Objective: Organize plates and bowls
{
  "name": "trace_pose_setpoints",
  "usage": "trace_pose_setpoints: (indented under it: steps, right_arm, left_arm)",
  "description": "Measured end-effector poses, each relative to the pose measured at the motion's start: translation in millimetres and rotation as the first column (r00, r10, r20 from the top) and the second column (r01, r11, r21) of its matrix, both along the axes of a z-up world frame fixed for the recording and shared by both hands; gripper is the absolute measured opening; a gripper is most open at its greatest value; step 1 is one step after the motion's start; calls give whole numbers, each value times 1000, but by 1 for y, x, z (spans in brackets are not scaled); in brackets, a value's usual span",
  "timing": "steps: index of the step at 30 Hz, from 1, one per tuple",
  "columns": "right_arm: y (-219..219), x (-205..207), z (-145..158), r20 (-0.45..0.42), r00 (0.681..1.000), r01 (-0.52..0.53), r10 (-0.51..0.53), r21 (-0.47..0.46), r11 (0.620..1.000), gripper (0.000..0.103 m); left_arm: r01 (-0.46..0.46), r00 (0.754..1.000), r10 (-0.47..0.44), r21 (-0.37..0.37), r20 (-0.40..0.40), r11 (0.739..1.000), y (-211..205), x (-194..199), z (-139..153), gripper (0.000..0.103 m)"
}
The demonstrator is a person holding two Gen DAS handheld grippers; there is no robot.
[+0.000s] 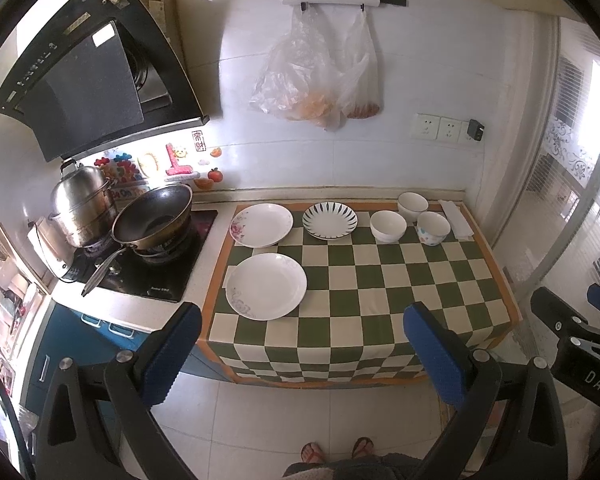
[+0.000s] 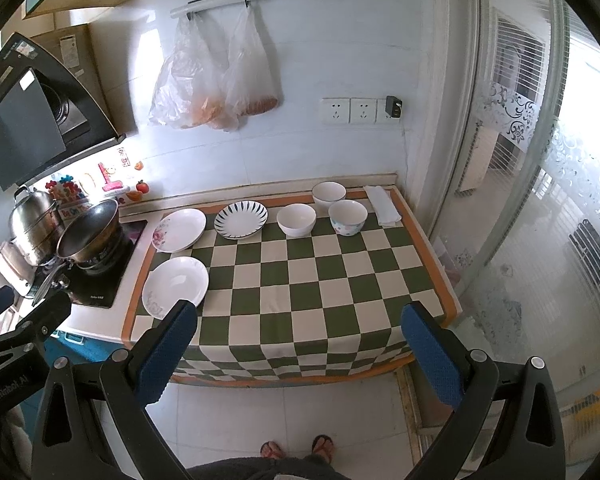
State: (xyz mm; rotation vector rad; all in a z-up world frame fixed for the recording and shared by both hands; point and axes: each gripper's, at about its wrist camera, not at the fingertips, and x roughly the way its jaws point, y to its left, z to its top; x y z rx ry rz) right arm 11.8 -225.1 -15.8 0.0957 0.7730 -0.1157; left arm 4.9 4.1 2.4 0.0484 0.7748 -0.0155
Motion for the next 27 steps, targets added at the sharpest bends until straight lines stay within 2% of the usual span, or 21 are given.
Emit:
trace_pose_setpoints:
  steps: [27]
  right_arm:
    - [2, -3, 3, 16, 1000, -1, 1, -7, 1000, 103]
  left_arm:
    - [-2, 1000, 2, 0, 10, 1000, 6, 3, -2, 103]
